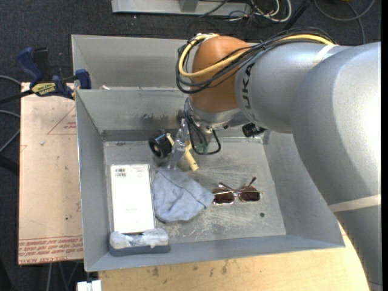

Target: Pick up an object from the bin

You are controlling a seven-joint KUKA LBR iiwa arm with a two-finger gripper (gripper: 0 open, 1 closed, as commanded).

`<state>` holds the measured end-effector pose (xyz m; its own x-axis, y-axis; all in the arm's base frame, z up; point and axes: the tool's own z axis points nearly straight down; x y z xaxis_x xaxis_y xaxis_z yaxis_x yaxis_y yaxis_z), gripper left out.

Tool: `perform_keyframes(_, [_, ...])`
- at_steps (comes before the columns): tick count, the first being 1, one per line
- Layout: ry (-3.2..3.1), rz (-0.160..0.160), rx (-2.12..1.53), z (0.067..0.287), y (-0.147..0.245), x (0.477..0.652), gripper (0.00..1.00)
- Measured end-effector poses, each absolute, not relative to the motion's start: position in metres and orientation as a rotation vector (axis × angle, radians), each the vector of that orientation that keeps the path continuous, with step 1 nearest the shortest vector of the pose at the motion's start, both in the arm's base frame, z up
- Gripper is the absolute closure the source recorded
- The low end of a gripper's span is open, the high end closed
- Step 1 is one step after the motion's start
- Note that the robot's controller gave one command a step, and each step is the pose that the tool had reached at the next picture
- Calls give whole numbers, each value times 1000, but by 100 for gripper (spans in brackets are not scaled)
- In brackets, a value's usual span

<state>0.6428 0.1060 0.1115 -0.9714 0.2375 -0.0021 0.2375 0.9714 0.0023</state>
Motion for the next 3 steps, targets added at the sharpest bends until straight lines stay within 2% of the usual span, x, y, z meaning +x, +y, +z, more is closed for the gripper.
perform_keyframes(3, [3119,2,375,131,106,642,100])
